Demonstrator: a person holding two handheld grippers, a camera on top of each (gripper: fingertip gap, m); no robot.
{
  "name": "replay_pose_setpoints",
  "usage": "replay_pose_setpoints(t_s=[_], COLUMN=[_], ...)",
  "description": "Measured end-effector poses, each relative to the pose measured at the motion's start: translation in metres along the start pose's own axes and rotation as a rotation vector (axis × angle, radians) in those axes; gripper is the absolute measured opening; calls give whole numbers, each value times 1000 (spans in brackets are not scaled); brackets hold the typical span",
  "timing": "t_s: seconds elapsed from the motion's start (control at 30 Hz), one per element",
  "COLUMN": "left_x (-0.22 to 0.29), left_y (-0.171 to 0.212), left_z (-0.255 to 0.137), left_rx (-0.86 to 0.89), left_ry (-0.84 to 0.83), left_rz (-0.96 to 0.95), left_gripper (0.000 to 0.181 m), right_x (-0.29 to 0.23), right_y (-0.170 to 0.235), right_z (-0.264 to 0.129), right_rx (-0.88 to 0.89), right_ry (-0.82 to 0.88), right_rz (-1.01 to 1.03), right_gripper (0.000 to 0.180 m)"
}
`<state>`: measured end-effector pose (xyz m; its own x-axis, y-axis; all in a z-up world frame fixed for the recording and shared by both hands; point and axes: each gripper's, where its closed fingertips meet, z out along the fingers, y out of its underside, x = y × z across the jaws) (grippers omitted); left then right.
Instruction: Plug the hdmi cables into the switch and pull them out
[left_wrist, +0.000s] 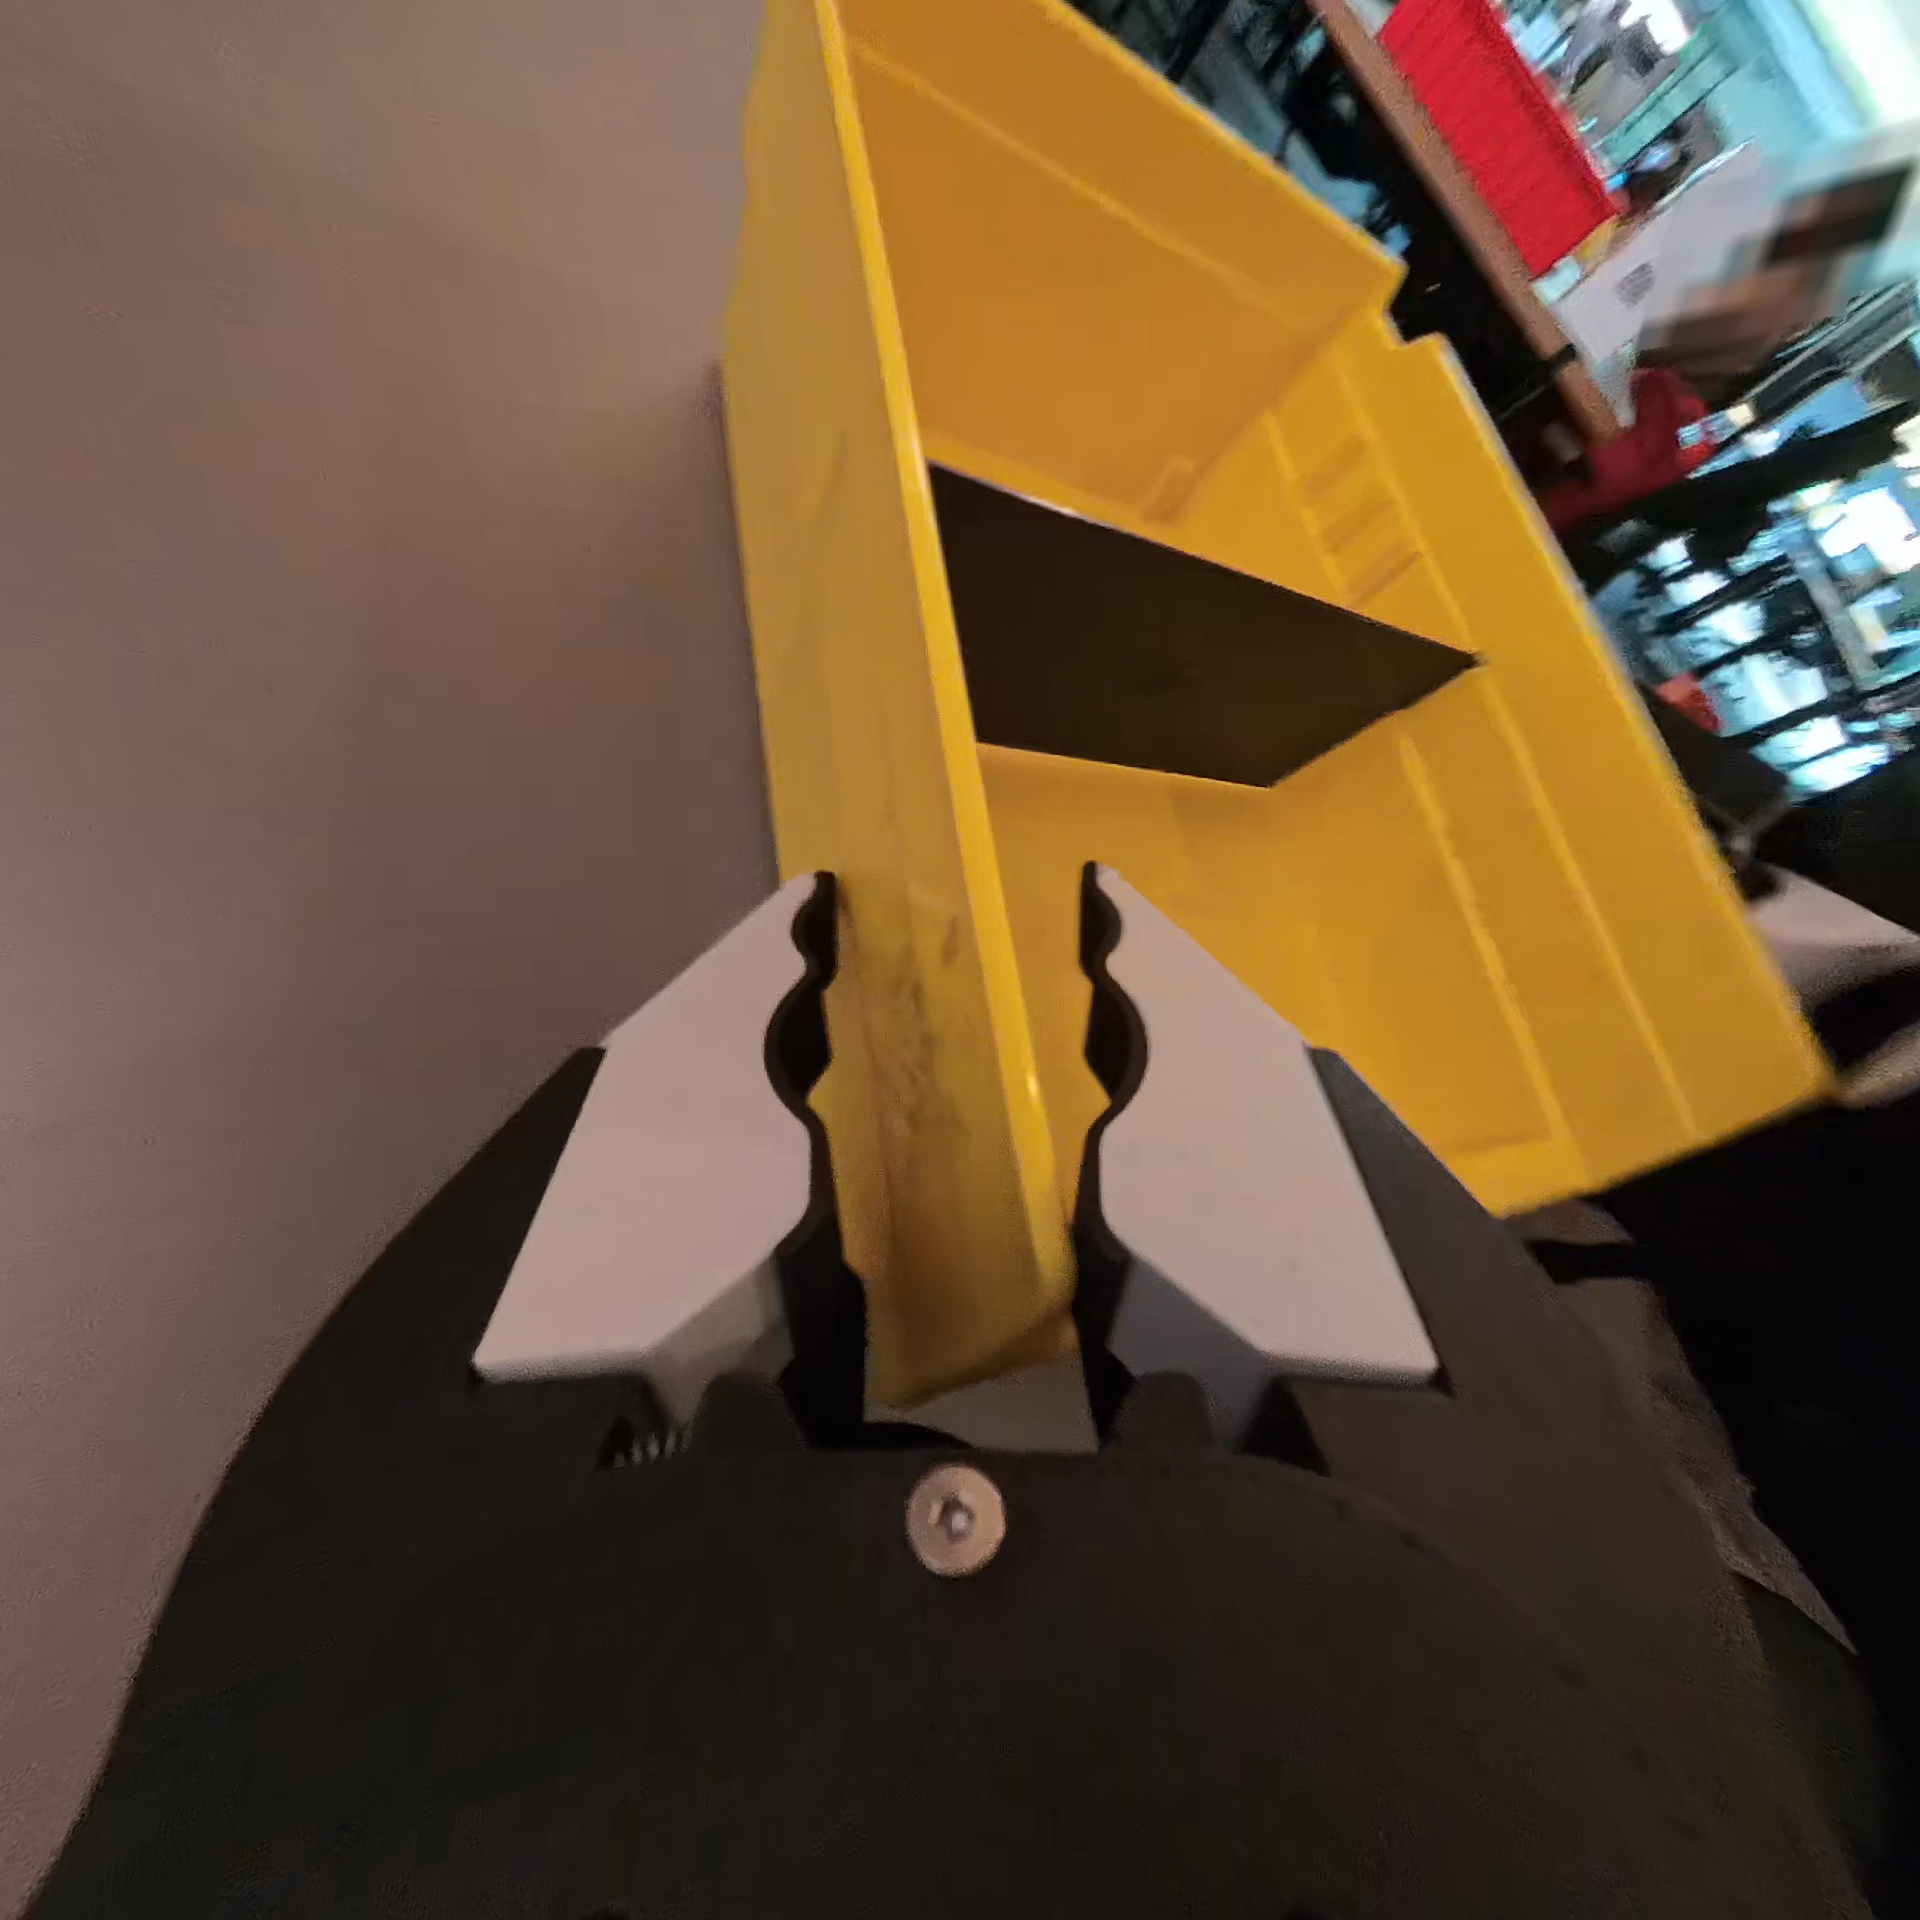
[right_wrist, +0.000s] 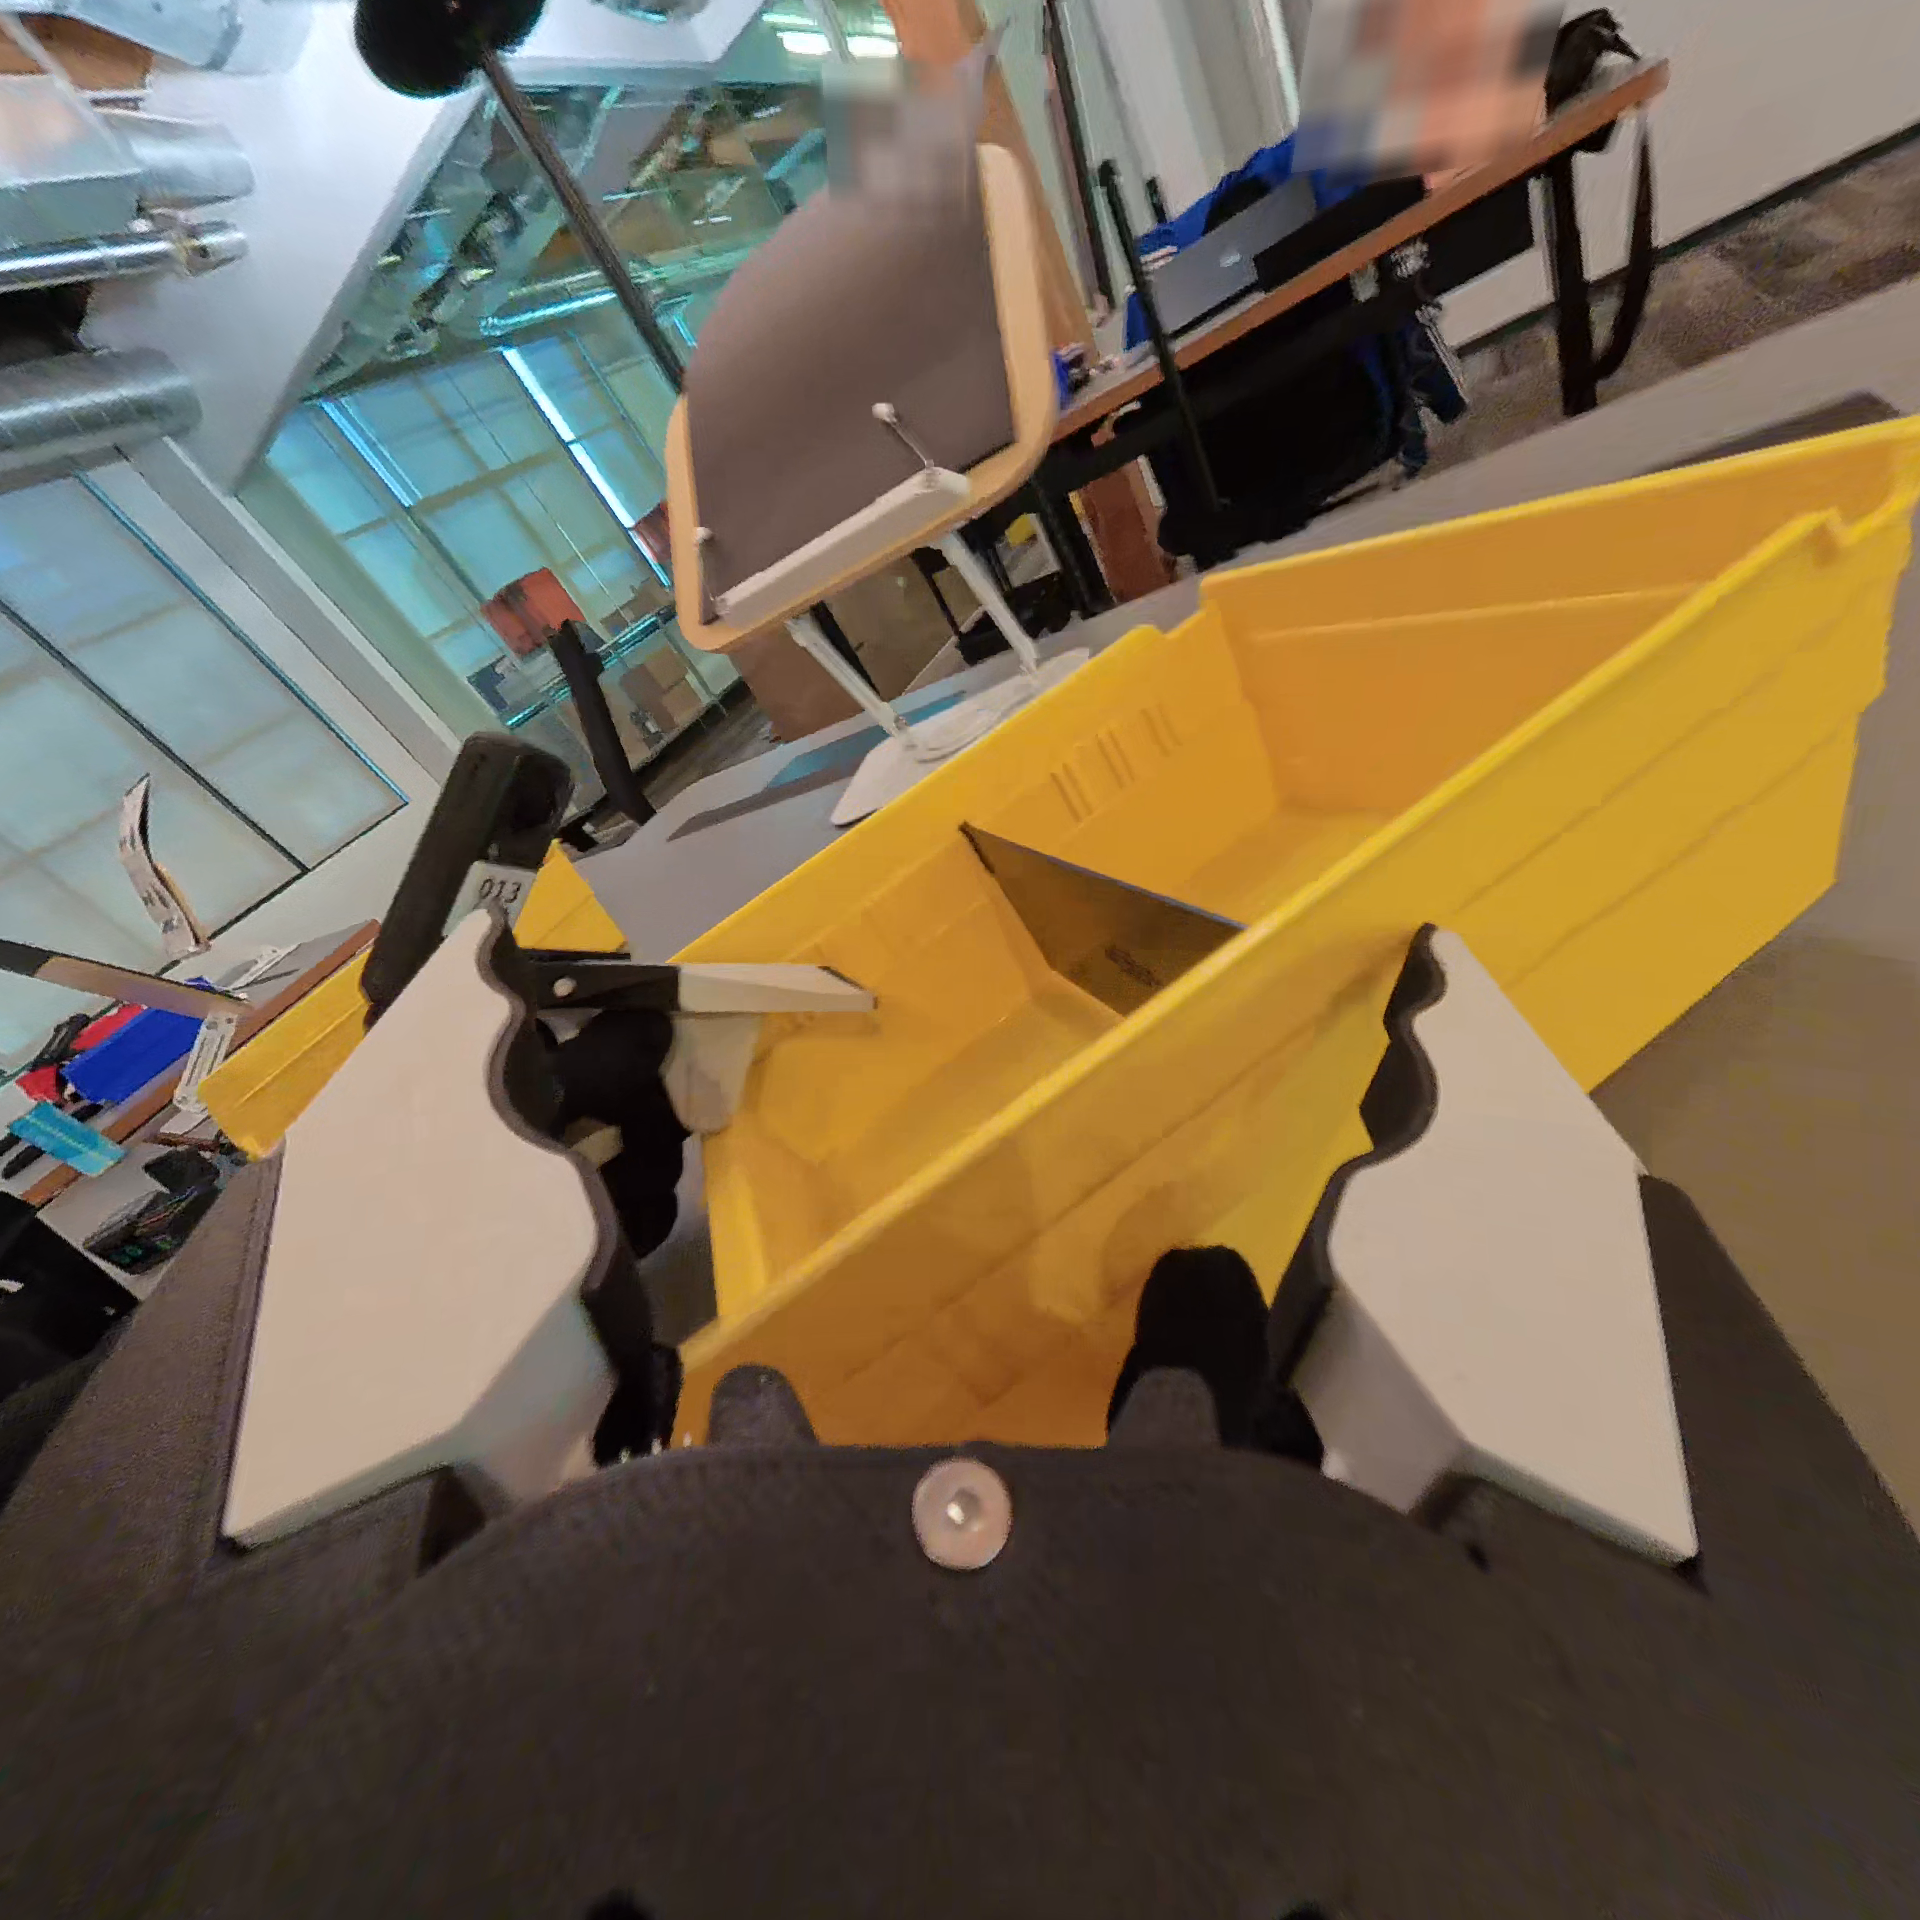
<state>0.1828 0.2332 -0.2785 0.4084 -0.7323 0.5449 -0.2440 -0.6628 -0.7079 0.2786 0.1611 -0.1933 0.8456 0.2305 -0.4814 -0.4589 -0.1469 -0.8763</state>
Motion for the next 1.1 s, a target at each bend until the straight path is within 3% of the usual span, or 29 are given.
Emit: replay_pose_setpoints(t_s=[0.1, 0.23, 0.47, 0.73, 0.83, 1.1], left_x=[21, 55, 114, 157, 168, 180], left_y=[10, 22, 44, 56, 56, 49], left_z=[2, 8, 31, 59, 71, 102], left_rx=[3, -15, -57, -85, -99, -137], left_ry=[50, 132, 251, 379, 407, 471], left_rz=[4, -38, -43, -123, -132, -181], left_gripper=[62, 80, 94, 87, 87, 88], right_x=[20, 44, 115, 203, 231, 270], right_y=[-4, -9, -33, -60, -69, -87], right_z=[-9, -15, -23, -37, -39, -29], right_rx=[-2, -54, -191, -378, -428, -439], right_ry=[14, 64, 180, 483, 569, 563], right_rz=[14, -51, -168, -551, -657, -642], right_gripper=[142, 143, 123, 77, 73, 87])
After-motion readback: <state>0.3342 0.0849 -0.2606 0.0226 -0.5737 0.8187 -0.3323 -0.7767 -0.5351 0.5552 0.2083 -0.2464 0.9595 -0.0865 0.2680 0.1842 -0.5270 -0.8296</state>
